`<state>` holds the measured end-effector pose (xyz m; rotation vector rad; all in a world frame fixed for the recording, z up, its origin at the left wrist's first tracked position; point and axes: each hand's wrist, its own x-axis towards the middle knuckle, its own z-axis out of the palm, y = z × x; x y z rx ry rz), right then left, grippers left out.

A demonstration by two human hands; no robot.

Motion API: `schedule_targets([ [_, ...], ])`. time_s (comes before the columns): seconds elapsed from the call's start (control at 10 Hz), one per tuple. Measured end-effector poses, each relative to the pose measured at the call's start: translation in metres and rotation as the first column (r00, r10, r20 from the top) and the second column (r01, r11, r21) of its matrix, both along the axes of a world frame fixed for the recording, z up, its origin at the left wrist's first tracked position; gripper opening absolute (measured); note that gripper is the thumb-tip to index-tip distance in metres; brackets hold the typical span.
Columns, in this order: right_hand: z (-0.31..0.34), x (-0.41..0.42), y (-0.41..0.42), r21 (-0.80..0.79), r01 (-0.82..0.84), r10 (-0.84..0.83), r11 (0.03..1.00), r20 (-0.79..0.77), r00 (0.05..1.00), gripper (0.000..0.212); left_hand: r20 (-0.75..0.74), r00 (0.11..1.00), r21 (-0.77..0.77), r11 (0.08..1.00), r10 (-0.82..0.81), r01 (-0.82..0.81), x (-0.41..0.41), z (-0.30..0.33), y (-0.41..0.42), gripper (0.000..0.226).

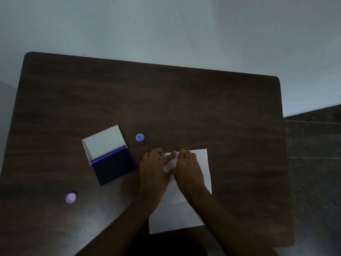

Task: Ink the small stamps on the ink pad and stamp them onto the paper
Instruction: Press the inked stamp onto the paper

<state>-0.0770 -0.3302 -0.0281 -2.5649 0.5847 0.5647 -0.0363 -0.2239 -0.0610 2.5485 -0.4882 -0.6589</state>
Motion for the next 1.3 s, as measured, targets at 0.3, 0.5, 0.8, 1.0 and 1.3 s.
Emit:
schedule_targets([
  [0.3,0.013,-0.002,-0.004,0.082,0.105,-0.114,0.991,0.113,0.987,0.034,0.126,0.992,-0.013,1.000,0.001,0.000,0.003,0.016,-0.005,0.050],
  [0.5,0.042,-0.031,-0.001,0.221,0.652,-0.688,0.725,0.287,0.667,0.012,0.104,0.987,0.136,0.985,-0.121,0.107,0.008,0.020,-0.007,0.061],
  [0.8,0.058,-0.034,0.005,0.479,0.762,-0.868,0.437,0.001,0.497,0.021,0.140,0.989,-0.223,0.975,0.050,-0.018,-0.003,0.041,0.006,0.033],
  [1.0,0.063,-0.023,0.024,0.662,0.604,-0.819,0.443,0.025,0.573,0.011,-0.485,0.862,0.298,0.900,-0.146,0.320,0.033,0.027,0.031,0.064],
  [1.3,0.078,0.003,0.063,0.860,0.457,-0.820,0.227,-0.085,0.566,0.019,-0.023,0.951,-0.325,0.898,0.307,-0.298,0.015,0.073,0.114,0.030],
])
